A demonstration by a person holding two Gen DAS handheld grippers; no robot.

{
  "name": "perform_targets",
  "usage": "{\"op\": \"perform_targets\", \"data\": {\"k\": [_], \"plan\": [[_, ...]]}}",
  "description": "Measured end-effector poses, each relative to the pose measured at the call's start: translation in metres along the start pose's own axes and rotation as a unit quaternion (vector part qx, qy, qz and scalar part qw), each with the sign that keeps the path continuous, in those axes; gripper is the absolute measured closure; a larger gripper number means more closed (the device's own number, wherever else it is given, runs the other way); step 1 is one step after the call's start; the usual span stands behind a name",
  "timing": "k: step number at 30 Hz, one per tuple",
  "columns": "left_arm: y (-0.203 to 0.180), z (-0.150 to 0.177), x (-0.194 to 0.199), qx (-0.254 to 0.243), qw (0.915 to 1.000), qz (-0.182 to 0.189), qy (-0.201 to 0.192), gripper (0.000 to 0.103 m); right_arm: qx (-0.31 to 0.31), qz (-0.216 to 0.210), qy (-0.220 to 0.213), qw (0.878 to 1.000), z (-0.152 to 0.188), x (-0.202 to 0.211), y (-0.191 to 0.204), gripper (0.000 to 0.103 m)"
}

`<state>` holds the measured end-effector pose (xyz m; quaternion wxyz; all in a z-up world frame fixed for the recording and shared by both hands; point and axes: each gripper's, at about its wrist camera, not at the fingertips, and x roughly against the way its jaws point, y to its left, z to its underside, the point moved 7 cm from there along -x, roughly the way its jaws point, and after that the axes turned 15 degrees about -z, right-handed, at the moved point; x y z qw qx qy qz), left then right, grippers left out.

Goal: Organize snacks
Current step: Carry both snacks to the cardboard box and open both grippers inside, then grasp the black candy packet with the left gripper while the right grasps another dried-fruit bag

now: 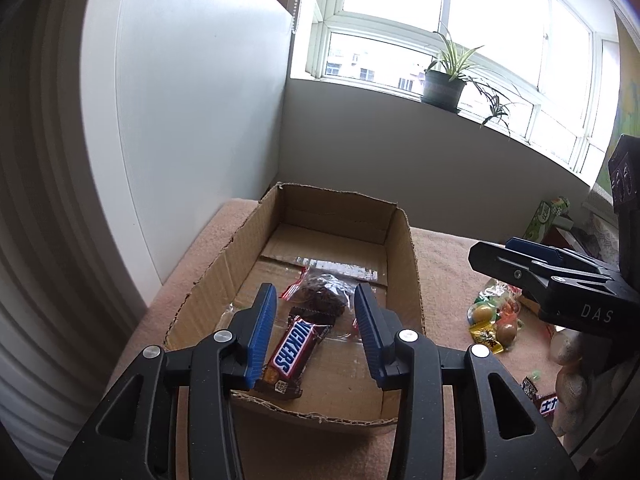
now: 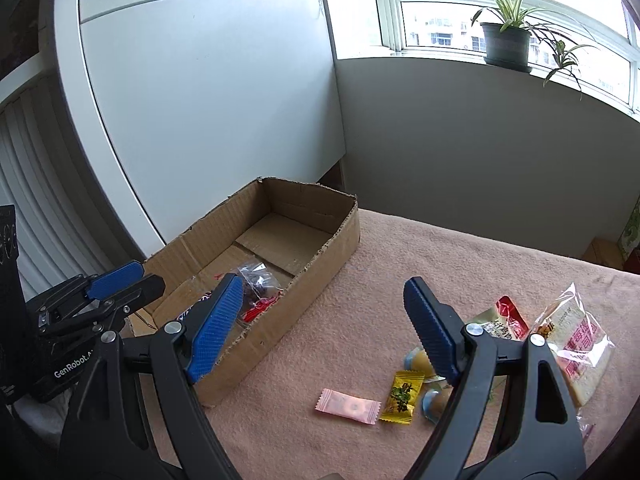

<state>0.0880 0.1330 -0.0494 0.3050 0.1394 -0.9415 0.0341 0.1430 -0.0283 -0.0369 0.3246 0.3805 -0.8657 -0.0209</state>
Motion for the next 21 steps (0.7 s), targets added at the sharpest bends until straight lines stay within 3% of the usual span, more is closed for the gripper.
{"op": "perform_targets", "data": {"k": [13,21], "plan": [[-0.070,0.011,0.012,-0.057,0.9966,0.059,0.011,0.064,-0.011,0.081,-0.012,0.997,0.037,0.090,-0.078,0.018],[-0.125,0.040,0.018,-0.124,0.9846,0.115,0.043,0.064,-0.037,0.119,-0.003,0.992,0.075,0.131,-0.126,0.018]]}}
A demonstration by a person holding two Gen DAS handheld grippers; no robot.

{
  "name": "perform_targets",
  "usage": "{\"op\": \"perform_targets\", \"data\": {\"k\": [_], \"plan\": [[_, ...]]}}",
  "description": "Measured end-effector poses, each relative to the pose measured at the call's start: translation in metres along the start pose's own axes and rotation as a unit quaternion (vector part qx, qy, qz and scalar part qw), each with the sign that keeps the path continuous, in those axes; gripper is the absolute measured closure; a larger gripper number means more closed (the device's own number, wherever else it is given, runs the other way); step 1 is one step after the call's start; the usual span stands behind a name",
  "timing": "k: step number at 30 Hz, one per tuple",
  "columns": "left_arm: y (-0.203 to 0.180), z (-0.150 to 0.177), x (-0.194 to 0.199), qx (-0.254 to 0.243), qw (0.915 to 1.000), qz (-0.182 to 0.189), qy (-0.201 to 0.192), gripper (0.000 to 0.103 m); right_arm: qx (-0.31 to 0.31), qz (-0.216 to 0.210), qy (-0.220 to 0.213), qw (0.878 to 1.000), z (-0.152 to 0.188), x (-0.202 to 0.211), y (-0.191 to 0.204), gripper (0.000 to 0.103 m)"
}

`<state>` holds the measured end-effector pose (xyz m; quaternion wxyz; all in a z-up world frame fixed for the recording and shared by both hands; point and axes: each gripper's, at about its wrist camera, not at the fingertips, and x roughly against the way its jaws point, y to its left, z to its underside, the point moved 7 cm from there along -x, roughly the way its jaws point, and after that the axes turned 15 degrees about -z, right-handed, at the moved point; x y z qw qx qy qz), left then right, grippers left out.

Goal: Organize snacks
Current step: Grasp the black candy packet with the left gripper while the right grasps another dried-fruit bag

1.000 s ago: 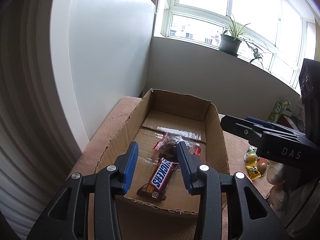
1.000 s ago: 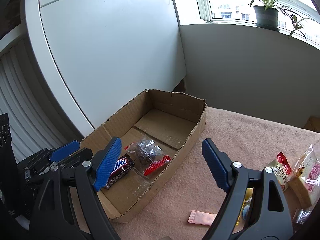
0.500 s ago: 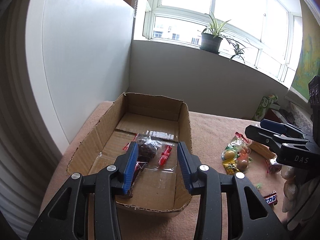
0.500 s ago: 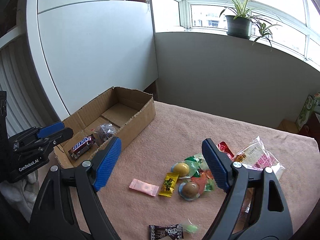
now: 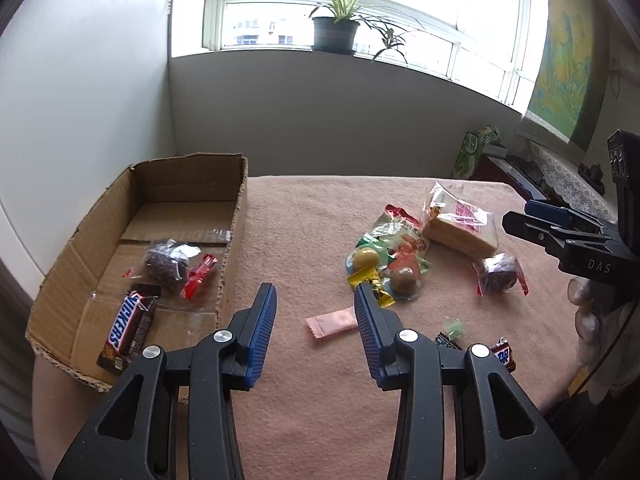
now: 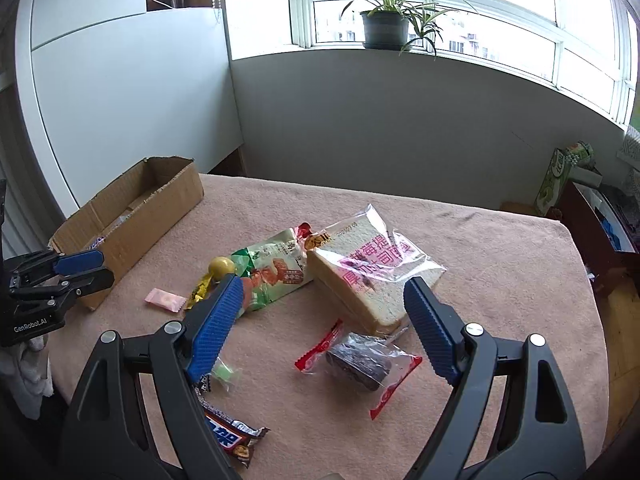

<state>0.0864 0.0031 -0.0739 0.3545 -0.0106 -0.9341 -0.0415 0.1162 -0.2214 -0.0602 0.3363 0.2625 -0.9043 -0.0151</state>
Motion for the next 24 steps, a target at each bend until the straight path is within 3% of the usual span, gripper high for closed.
{"op": "perform_targets", "data": {"k": [9,13,24], "plan": [[-0.055,0.040,-0.007,-0.098,0.9924,0.059,0.044,0.064,-0.044,-0.012,0.032,0.998,0.042,0.013,-0.054,0.018],[-0.064,0.049,-0.007,-0.113,0.9887,0.080,0.057,0.064,-0.055,-0.028,0.045,0.997,0.052,0.009,-0.065,0.018],[-0.088,0.058,-0.019,-0.153,0.9829,0.074,0.071,0.064,-0.006,-0.029,0.078,0.996,0.049,-0.018,-0.050,0.018]]}}
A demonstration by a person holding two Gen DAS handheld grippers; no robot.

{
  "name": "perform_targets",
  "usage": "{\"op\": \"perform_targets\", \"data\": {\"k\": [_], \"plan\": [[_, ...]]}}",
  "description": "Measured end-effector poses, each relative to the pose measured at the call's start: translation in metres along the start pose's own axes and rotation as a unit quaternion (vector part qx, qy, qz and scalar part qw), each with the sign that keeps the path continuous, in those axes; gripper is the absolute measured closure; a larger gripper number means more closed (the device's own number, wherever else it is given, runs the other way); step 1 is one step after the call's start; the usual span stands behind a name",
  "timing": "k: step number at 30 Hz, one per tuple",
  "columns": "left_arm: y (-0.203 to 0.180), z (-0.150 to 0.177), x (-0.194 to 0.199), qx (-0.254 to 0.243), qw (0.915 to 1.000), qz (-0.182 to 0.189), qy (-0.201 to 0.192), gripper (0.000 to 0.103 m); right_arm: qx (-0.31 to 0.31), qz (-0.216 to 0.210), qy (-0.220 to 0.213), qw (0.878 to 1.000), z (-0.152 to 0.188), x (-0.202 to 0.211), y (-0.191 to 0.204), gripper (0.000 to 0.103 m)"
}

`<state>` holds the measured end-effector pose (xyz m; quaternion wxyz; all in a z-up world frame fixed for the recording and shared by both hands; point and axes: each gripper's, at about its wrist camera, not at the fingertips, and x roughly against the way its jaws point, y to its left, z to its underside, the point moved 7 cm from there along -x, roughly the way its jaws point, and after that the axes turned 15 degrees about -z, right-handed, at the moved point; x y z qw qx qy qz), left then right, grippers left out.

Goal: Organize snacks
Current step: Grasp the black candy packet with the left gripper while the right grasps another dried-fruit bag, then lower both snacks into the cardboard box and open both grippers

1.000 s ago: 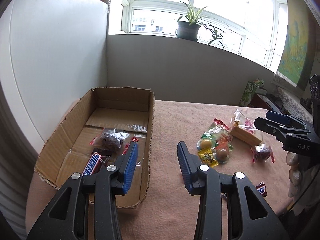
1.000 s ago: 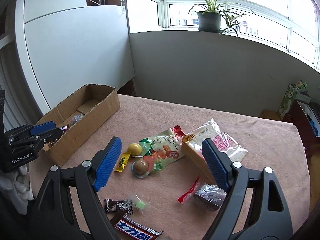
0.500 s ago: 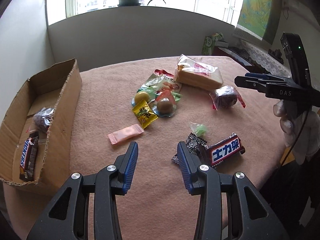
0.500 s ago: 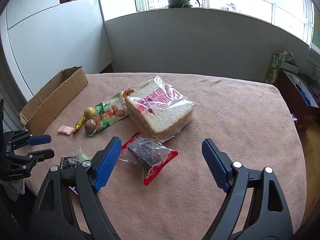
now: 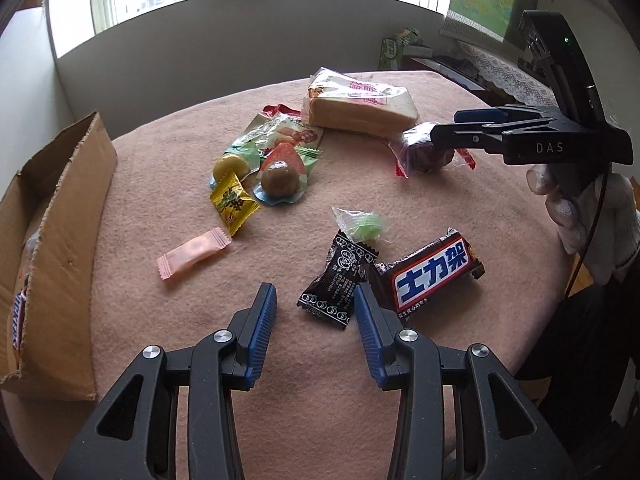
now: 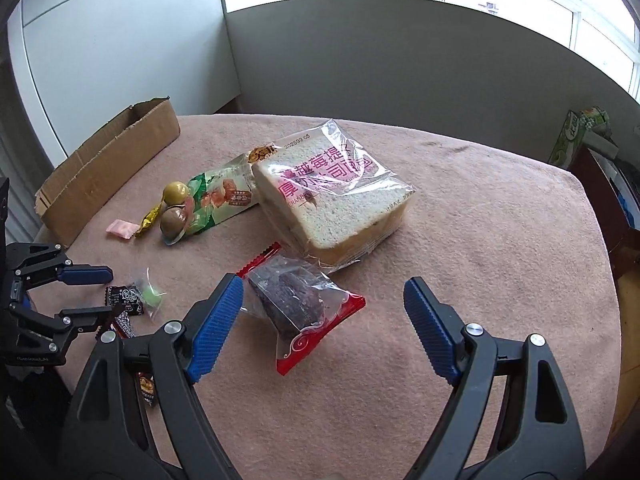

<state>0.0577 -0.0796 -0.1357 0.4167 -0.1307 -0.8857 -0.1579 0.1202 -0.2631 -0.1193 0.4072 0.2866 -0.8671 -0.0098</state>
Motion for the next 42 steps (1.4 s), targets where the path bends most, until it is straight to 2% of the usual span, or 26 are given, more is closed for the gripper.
{"op": "perform_targets", "data": {"k": [12,14,15,16,18,22,33,42], "plan": [[-0.007,-0.009,-0.007,-0.009,0.9998,-0.018,0.002,0.064,0.009,0.003,0.026,1.000,0.002,-0.018,0.001,0.019],[-0.007,-0.009,-0.007,-0.009,0.9998,-0.018,0.002,0.064,0.011,0.001,0.030,0.999,0.003,-0.020,0.003,0.033],[-0.007,-0.009,-0.007,-0.009,0.9998,-0.017,0.002,0.068,0.010,-0.005,0.032,0.999,0.004,-0.020,0.004,0.035],[-0.008,-0.010,-0.008,-0.009,0.9998,-0.017,0.001,0.076,0.009,-0.010,0.032,0.999,0.005,-0.020,0.005,0.040],[-0.007,-0.009,-0.007,-0.009,0.9997,-0.022,0.001,0.080,0.007,-0.011,0.031,0.999,0.005,-0.019,0.006,0.042],[-0.004,-0.008,-0.007,-0.002,0.9997,-0.025,0.002,0.080,0.001,-0.015,0.031,0.999,0.006,-0.018,0.008,0.045],[0.015,-0.011,0.004,0.035,0.9990,-0.027,-0.008,0.080,-0.014,-0.037,-0.009,0.999,-0.004,0.004,0.025,0.050],[0.046,-0.022,0.023,0.078,0.9951,-0.045,-0.039,0.080,0.004,-0.060,-0.040,0.997,-0.037,0.005,0.068,0.050]]}}
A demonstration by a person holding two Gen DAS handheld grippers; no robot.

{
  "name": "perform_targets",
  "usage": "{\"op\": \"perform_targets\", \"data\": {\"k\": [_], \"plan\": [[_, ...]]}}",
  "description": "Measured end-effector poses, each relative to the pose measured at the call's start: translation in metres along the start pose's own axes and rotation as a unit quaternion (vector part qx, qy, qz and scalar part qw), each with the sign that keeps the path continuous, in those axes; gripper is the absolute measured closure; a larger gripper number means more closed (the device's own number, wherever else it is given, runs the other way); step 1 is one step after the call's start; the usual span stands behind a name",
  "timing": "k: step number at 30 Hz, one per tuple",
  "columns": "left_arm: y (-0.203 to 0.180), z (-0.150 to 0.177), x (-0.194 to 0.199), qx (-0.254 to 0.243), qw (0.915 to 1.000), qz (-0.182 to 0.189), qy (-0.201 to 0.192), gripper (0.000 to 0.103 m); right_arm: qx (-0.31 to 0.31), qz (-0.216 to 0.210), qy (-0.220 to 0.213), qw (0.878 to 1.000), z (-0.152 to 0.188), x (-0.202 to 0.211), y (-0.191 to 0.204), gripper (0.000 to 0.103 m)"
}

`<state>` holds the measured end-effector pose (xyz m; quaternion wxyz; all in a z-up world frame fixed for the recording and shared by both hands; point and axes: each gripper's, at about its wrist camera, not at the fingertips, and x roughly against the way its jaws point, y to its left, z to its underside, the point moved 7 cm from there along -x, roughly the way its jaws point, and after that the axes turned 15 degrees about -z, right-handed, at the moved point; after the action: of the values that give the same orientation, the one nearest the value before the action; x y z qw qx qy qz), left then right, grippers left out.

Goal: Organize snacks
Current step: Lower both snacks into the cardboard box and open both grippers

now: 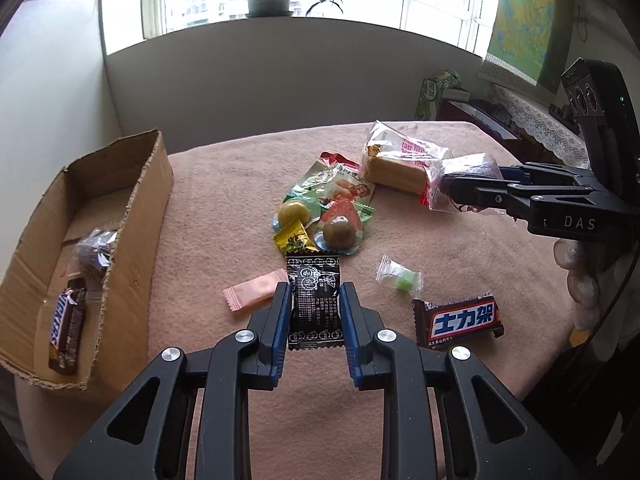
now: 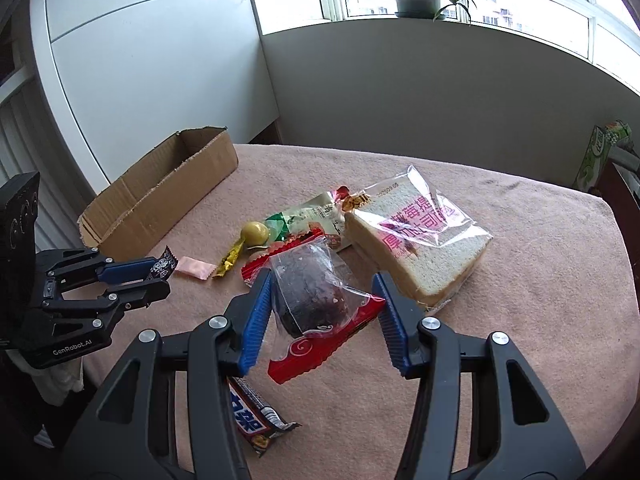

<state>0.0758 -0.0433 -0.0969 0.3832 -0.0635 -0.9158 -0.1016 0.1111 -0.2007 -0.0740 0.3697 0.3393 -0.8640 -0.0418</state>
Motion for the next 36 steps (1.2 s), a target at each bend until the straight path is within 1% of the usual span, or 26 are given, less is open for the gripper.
{"op": "perform_targets", "data": {"k": [6,13,21,28,36], "plan": [[0.035,-0.011,0.014,0.043,0.9986,-0.019,-0.026,0.080,0.023,-0.024,-0.012,0.999,-0.027,-0.020,0.041,0.050],[0.078,-0.012,0.022,0.087,0.9946,-0.042,-0.039,0.080,0.029,-0.050,-0.018,0.998,-0.050,-0.049,0.077,0.050],[0.124,-0.001,0.019,0.124,0.9884,-0.079,-0.037,0.080,0.015,-0.088,-0.014,0.996,-0.064,-0.086,0.103,0.050],[0.154,0.013,0.014,0.145,0.9824,-0.114,-0.028,0.080,0.019,-0.106,-0.007,0.994,-0.072,-0.120,0.134,0.050],[0.180,0.021,0.013,0.170,0.9762,-0.132,-0.026,0.080,0.029,-0.118,0.005,0.993,-0.076,-0.156,0.164,0.050]]}}
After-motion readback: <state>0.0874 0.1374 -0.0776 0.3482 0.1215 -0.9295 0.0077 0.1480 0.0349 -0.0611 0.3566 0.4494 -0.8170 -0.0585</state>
